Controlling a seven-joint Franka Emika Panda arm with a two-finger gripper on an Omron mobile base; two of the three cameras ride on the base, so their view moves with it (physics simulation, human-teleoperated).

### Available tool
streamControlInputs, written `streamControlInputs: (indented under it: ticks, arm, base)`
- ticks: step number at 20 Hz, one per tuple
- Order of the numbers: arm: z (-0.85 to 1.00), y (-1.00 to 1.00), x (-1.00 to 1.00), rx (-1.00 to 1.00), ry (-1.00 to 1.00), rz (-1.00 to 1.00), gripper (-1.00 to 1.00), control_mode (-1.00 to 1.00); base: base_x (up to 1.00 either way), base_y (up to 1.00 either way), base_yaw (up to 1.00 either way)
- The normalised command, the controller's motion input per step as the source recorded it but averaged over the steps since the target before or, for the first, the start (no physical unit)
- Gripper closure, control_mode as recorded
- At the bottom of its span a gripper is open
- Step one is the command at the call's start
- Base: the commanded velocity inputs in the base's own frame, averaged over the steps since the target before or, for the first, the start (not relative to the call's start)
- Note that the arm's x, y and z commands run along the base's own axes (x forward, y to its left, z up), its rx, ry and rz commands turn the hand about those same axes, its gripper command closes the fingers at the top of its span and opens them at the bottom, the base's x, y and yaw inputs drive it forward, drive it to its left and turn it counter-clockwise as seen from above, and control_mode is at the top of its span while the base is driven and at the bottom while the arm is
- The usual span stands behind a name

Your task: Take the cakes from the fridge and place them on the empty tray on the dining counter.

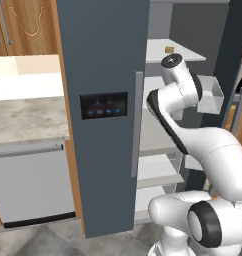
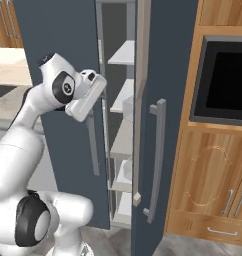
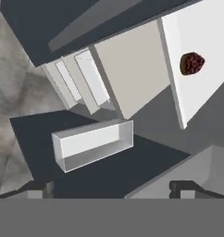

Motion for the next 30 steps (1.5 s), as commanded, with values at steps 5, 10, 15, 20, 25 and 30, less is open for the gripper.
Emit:
streamControlInputs:
  ticks: [5,10,15,20,25,30]
  arm:
    - [-0.28,-0.53,0.49,-0.24,0.16,-0.11,-1.00,-1.00]
    - [-0.02,-0.93,0.30,-0.13,0.10,-0.09,-1.00,-1.00]
    - [-0.08,-1.00,0.18,-0.09,0.15,-0.08,-1.00,-1.00]
    - [-0.25,-1.00,-0.15,-0.02,0.14,-0.08,-1.00,-1.00]
    - [-0.15,-0.90,-0.75,0.03,-0.05,-0.01,-1.00,-1.00]
    - [0.08,0.28,-1.00,0.10,-0.43,0.02,-1.00,-1.00]
  base:
    - [0.00,0.00,0.00]
    - [0.00,0.00,0.00]
    - [0.00,0.00,0.00]
    - [0.00,0.00,0.00]
    - [0.00,0.00,0.00]
    - [0.00,0.00,0.00]
